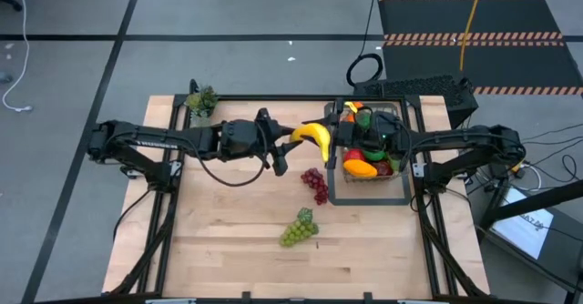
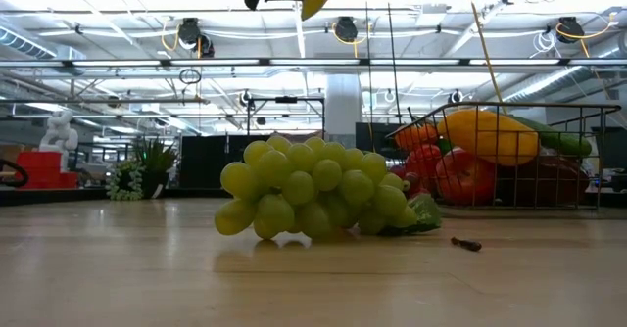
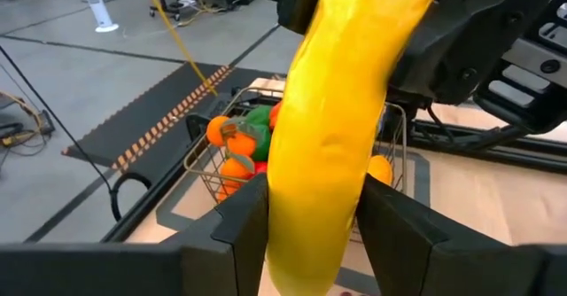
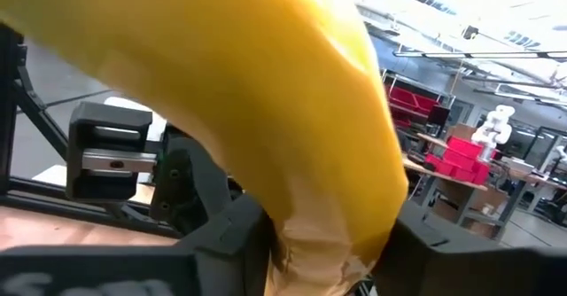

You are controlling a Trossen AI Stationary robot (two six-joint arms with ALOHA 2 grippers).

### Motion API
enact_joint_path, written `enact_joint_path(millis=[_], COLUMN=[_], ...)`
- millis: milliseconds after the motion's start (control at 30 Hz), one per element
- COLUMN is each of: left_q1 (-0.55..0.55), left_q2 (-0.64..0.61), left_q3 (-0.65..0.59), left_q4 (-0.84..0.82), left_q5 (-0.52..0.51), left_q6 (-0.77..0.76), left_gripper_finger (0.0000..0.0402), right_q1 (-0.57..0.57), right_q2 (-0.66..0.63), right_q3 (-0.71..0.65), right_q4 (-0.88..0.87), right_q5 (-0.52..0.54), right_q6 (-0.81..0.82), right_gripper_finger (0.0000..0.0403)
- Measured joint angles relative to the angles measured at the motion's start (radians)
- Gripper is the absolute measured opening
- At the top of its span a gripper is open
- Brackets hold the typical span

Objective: Build produce basket
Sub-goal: Put the banana into the gold wire basket

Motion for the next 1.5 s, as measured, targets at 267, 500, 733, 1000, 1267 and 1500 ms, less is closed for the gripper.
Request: enact_joint_path(millis=[267,500,733,1000,1267,1500], left_q1=[0.0,0.004,0.016,0.032,0.076,0.106], left_q2=[-0.047,-0.13,-0.151,-0.132,-0.133,-0.133], left_q3=[0.001,0.001,0.002,0.001,0.002,0.002], left_q4=[-0.002,-0.124,-0.327,-0.417,-0.424,-0.422], left_q5=[-0.004,-0.009,-0.104,-0.175,-0.176,-0.175], left_q6=[0.041,0.044,0.019,0.039,0.096,0.137], left_gripper_finger=[0.0249,0.032,0.0324,0.0324,0.0324,0.0324], right_q1=[0.0,0.0,-0.005,-0.022,-0.022,-0.054], right_q2=[-0.031,-0.051,-0.053,-0.111,-0.148,-0.148], right_q3=[0.0,-0.001,-0.001,0.051,0.261,0.362], right_q4=[-0.076,-0.169,-0.305,-0.66,-1.292,-1.618], right_q5=[0.013,0.101,0.298,0.32,0.316,0.263], right_q6=[0.002,0.042,0.196,0.521,0.752,0.89], right_gripper_finger=[0.0142,0.014,0.014,0.0141,0.0141,0.0141])
